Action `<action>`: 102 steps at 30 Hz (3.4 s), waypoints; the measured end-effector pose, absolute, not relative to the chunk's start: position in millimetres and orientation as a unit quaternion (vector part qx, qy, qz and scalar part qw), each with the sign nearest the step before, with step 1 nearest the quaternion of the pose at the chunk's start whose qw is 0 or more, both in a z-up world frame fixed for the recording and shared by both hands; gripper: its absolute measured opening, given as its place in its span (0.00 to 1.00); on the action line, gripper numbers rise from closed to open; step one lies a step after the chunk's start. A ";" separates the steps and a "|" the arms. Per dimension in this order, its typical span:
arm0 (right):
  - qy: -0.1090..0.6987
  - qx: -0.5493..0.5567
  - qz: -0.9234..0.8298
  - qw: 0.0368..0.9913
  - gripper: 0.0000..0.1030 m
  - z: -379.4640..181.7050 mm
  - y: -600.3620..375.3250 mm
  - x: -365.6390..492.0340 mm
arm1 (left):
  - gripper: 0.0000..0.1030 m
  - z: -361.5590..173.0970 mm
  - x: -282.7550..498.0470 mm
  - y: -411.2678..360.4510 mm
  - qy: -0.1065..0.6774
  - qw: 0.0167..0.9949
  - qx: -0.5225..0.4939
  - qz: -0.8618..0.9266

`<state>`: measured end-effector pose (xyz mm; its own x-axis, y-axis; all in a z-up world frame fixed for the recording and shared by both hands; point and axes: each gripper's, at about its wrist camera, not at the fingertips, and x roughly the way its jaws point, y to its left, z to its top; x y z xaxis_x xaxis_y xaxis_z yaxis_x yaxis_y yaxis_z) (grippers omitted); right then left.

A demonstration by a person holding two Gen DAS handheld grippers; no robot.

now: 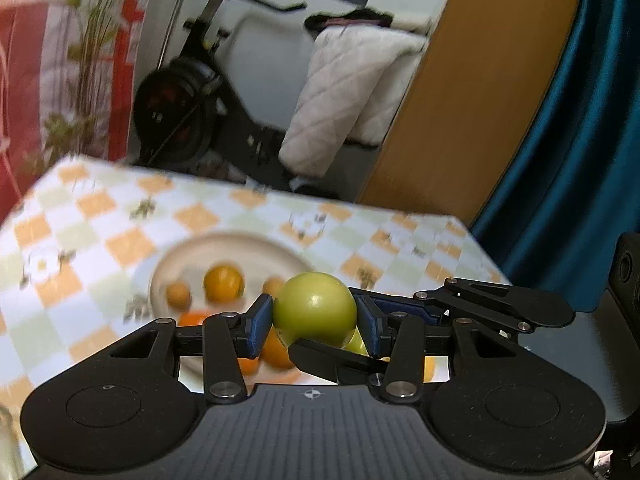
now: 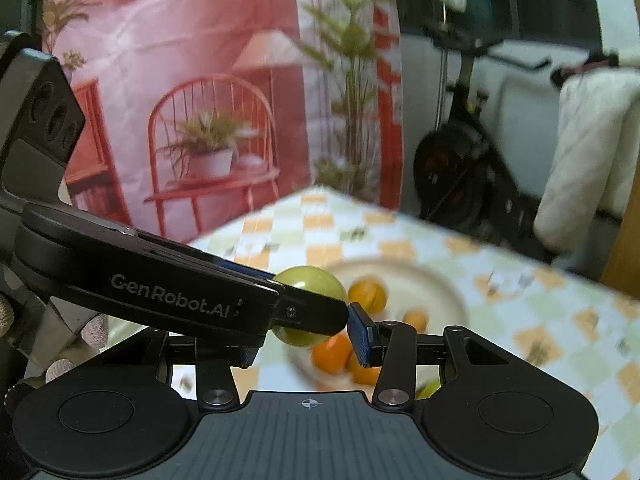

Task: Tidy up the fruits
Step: 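Close the left gripper on the yellow-green apple and lift it, then carry the yellow-green apple in the left gripper over the plate, then lower the apple onto the plate and open the left gripper, then move the left tool to the green apple beside the plate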

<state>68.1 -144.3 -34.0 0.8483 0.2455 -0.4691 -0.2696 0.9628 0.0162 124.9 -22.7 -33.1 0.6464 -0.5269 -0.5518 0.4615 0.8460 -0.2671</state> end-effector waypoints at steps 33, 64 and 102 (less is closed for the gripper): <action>0.341 -0.020 0.122 0.932 0.40 -98.6 -167.8 174.6 | 0.47 -118.2 230.5 -22.1 0.444 0.848 -0.087 -0.275; 0.346 -0.060 0.104 0.930 0.41 -110.6 -149.4 226.4 | 0.47 -117.3 256.8 -4.0 0.396 0.891 -0.102 -0.194; 0.296 -0.052 0.080 0.950 0.40 -77.5 -236.9 74.3 | 0.41 -71.1 156.9 -55.6 0.348 0.909 -0.018 -0.227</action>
